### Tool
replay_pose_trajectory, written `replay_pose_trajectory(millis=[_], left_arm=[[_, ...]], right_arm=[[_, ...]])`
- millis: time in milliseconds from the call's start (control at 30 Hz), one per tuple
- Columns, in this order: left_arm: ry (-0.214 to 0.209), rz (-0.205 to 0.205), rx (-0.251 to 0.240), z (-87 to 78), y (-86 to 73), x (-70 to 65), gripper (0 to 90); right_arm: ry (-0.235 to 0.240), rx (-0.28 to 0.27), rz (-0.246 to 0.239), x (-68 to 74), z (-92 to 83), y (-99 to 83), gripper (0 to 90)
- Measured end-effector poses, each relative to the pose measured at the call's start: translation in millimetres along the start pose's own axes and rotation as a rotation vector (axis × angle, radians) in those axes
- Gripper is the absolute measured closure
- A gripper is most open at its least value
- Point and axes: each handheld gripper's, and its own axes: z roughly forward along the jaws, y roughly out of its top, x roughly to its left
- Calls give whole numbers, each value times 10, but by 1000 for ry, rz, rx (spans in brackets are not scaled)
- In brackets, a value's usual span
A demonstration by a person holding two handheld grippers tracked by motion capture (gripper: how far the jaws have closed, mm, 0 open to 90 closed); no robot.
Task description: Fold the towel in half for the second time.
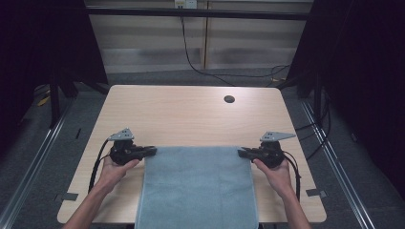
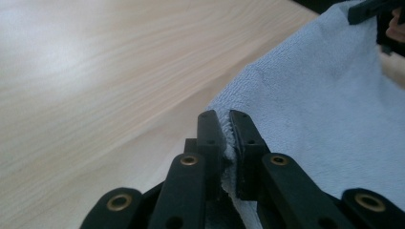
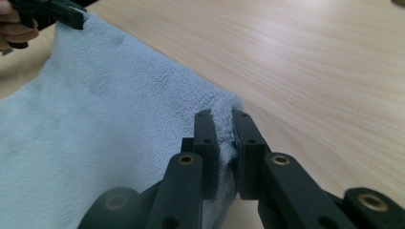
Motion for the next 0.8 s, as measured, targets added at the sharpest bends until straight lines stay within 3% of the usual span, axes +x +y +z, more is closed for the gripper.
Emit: replay_pose_trajectory(millis=[133, 233, 333, 367, 533, 800], left_arm=[[-16, -4, -52, -102, 73, -64, 840], [-14, 26, -92, -183, 222, -146, 840], [3, 47, -90, -196, 316, -144, 840], [26, 55, -94, -200, 420, -105, 840], [65, 46, -93, -160, 633, 32, 841], [101, 10, -91, -36, 771, 257, 841]], right_arm=[[-4, -46, -17, 78, -166, 35, 823], [-20, -100, -26, 85, -295, 132, 824], [-35, -111, -37, 62, -324, 230, 824], [-38, -114, -39, 49, -323, 273, 824], [-55, -136, -43, -43, -267, 483, 824], [-82, -147, -36, -197, -130, 709, 826]])
